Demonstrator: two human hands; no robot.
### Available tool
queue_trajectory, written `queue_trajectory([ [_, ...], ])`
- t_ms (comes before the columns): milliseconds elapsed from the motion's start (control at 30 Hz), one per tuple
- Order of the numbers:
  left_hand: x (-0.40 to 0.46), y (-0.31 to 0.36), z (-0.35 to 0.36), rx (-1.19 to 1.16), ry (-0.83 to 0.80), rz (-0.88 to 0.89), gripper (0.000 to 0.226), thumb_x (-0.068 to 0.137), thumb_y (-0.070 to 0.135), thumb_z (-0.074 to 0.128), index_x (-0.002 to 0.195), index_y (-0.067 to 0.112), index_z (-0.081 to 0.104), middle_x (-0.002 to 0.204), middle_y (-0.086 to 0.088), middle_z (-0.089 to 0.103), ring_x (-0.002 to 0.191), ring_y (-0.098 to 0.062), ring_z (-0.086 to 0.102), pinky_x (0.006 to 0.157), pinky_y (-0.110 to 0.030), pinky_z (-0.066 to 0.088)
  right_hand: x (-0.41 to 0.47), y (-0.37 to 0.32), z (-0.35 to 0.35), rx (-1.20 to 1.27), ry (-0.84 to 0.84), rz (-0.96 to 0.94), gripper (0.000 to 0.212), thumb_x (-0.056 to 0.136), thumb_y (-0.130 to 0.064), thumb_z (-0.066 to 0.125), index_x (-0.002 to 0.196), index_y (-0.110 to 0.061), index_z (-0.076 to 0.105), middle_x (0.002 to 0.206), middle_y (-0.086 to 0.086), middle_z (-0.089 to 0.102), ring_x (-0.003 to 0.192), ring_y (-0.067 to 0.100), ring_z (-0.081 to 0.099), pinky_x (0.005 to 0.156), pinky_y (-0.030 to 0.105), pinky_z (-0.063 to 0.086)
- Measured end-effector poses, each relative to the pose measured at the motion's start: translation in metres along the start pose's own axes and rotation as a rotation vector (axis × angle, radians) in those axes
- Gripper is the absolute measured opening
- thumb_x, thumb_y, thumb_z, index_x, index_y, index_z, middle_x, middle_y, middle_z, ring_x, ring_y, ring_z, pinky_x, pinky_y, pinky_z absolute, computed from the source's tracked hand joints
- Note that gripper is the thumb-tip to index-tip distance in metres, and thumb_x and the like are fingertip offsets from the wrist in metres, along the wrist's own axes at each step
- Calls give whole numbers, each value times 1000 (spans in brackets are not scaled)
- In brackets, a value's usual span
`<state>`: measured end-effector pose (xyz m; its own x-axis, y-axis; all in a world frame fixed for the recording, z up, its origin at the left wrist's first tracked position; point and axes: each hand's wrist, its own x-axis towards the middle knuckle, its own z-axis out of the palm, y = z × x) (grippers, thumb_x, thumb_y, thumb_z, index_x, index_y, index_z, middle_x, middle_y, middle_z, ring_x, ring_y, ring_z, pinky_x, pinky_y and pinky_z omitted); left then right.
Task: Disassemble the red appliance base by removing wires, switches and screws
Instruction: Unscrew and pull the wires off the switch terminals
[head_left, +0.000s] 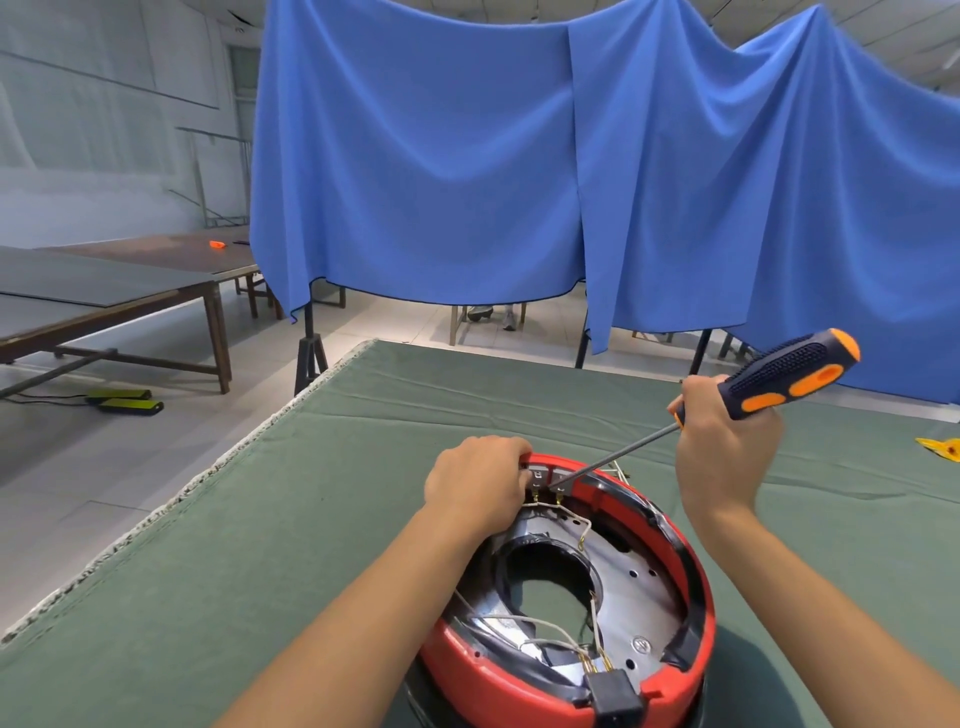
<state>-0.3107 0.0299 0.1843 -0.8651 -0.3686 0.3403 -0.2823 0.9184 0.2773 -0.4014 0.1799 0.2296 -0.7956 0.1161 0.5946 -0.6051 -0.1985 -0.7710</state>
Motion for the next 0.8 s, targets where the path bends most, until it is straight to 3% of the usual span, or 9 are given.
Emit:
queue_trajectory([
  [67, 0, 0, 0, -2, -1, -3, 17, 95, 32, 46, 106, 26, 58, 107, -1, 64, 101, -27, 56, 70, -33, 36, -2, 1, 0, 3, 21, 1, 25, 70, -14, 52, 58, 6, 47, 41, -12, 41, 43, 3, 38, 46, 15, 34],
  [300, -1, 1, -1, -11, -4, -1, 16, 95, 31, 46, 105, 26, 58, 106, 0, 64, 100, -26, 56, 71, -33, 37, -2, 9, -2, -10, 85, 89, 17, 68, -18, 53, 55, -10, 49, 39, -14, 45, 41, 2, 41, 44, 13, 33],
  [467, -1, 0, -1, -9, -2, -10, 18, 95, 33, 46, 108, 28, 58, 109, 1, 63, 103, -25, 55, 72, -33, 35, 14, 11, -5, -160, -30, 150, 22, 65, -28, 52, 56, -8, 53, 39, -12, 44, 39, 5, 39, 41, 17, 32],
  [567, -1, 0, 0, -5, -2, -14, 18, 95, 34, 46, 108, 28, 57, 109, 1, 63, 105, -25, 55, 73, -34, 35, 28, 12, -6, -257, -94, 218, 24, 65, -32, 52, 56, -9, 58, 45, -8, 50, 40, 5, 41, 47, 25, 35],
  [800, 0, 1, 0, -7, -6, -21, 18, 95, 34, 46, 109, 30, 57, 109, 2, 63, 104, -24, 55, 71, -32, 34, 49, 12, 13, -311, -143, 259, 30, 76, -24, 57, 47, -17, 55, 41, -13, 54, 41, 4, 45, 49, 25, 34],
])
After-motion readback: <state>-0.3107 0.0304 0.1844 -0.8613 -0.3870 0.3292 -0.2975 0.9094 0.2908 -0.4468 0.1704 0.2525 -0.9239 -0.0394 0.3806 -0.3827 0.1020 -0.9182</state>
